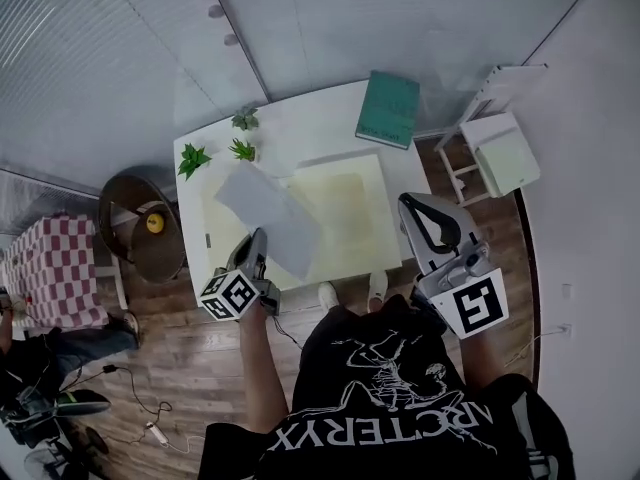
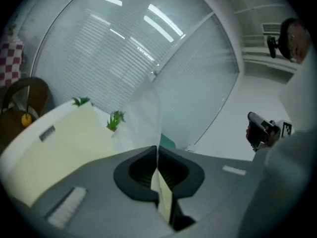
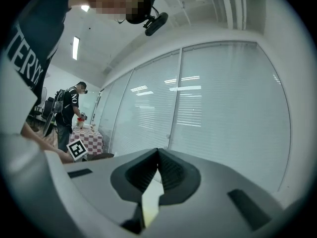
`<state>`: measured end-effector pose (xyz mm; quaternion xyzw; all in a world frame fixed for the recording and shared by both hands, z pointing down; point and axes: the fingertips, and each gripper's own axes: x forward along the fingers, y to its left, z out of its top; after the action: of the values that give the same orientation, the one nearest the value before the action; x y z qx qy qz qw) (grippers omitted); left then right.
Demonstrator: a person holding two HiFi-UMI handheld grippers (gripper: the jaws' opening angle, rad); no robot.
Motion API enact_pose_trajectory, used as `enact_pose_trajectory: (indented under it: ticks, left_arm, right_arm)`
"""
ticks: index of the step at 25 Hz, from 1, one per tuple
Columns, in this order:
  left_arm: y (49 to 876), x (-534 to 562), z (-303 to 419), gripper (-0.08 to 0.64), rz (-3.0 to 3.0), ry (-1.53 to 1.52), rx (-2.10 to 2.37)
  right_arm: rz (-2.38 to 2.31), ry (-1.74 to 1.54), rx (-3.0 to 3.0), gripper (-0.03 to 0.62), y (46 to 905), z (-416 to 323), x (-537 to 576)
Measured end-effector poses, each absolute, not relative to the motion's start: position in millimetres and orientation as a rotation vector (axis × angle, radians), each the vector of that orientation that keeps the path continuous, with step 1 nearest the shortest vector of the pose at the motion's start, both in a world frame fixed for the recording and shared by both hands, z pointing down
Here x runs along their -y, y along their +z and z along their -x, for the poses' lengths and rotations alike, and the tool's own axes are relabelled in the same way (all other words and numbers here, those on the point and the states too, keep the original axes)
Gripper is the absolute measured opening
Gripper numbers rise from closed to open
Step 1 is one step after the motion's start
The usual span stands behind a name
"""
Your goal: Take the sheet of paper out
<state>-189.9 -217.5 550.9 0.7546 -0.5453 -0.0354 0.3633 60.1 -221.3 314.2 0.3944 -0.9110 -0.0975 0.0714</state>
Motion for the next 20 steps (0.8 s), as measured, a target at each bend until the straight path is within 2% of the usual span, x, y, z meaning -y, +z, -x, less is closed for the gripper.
enact_pose_trajectory:
  ticks: [10,20]
  left_arm:
    - [362,216,172,0.011,-2.446,-0.015,1.836]
    - [308,207,126,0.011,-2.662,-0.003,1.912]
  right_arm:
    - [-1.272,-0.287,2.804,0.012,302,-41,231]
    - [-1.276,-0.269,2.81,0.011,298,-43,229]
